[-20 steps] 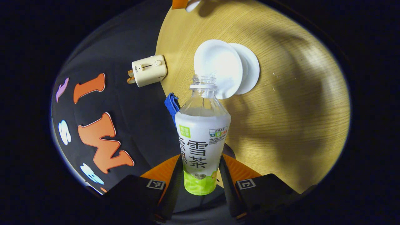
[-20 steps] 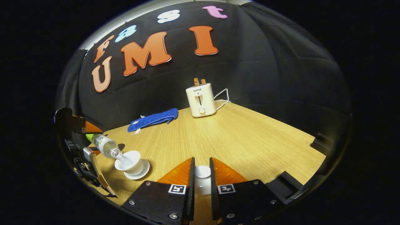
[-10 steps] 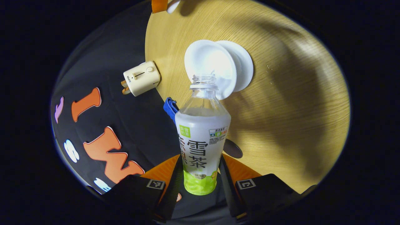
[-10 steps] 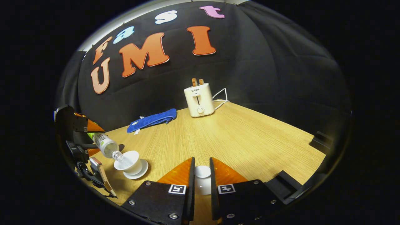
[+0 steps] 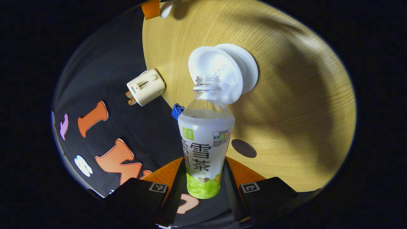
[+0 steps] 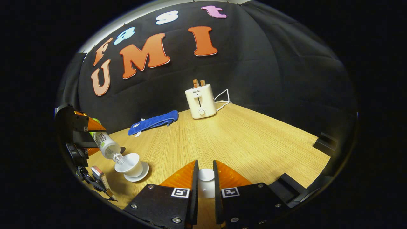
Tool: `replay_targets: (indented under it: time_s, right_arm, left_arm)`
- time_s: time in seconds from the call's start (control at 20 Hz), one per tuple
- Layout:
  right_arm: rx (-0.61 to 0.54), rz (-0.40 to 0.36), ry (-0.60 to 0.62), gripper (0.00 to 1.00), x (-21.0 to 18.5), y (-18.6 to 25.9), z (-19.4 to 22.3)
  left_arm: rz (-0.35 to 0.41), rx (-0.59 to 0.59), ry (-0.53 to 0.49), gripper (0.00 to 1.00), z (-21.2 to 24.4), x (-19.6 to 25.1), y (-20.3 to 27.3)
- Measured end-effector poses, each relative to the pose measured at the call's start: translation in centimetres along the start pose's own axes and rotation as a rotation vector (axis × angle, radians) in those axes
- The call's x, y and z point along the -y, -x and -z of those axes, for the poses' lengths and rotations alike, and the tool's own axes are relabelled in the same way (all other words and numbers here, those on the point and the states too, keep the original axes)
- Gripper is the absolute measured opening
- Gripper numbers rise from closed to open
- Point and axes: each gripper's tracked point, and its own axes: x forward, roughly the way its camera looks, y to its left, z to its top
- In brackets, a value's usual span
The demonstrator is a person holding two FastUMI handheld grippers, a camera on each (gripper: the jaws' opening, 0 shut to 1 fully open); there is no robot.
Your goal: Open the teacup lid with one hand, grasp the water bottle and pour water into the teacup with the other hand; after pouring, place the water bottle on the coaster and then close the teacup lid.
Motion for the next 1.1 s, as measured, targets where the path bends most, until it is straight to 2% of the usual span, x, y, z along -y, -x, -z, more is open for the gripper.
replay_targets:
  time_s: [0.2,0.25,0.3,0.35,0.4,0.7,0.8,0.85,0.9,0.95,1.1]
  right_arm:
    - [-0.002,-0.001,0.001,0.22,-0.1,0.0,0.1]
    - [-0.003,-0.002,0.000,0.22,-0.1,0.0,0.1]
    - [-0.003,-0.002,-0.002,0.22,0.0,0.2,0.1]
    - [-0.003,-0.001,-0.003,0.22,0.0,0.2,0.1]
    - [-0.003,0.003,-0.002,0.22,0.2,0.2,0.1]
    - [-0.010,0.016,-0.005,0.22,0.2,-0.1,0.1]
    - [-0.013,0.015,0.000,0.22,0.0,0.1,0.1]
    - [-0.013,0.013,0.001,0.22,-0.2,0.0,0.0]
    - [-0.011,0.013,0.005,0.22,-0.2,0.2,0.0]
    - [-0.009,0.013,0.009,0.23,-0.3,0.3,-0.1]
    - [-0.011,0.009,0.012,0.22,-0.6,0.2,-0.1]
  left_arm:
    - [-0.011,0.014,0.007,0.69,0.0,-0.2,-0.4]
    - [-0.017,0.035,0.038,0.70,-0.1,0.1,-0.4]
    - [-0.006,0.054,0.092,0.67,-0.2,0.7,0.0]
    - [0.015,0.076,0.159,0.69,-0.4,1.4,0.0]
    - [0.035,0.093,0.227,0.65,-0.6,1.7,-0.2]
    - [0.106,0.200,0.629,0.65,-2.2,3.6,-1.1]
    - [0.143,0.233,0.766,0.69,-2.8,4.3,-1.0]
    - [0.158,0.250,0.836,0.65,-2.9,4.6,-1.1]
    - [0.170,0.257,0.905,0.65,-2.7,4.9,-1.2]
    - [0.172,0.255,0.977,0.69,-2.3,4.9,-1.7]
    - [0.188,0.297,1.219,0.65,-1.1,4.0,-2.3]
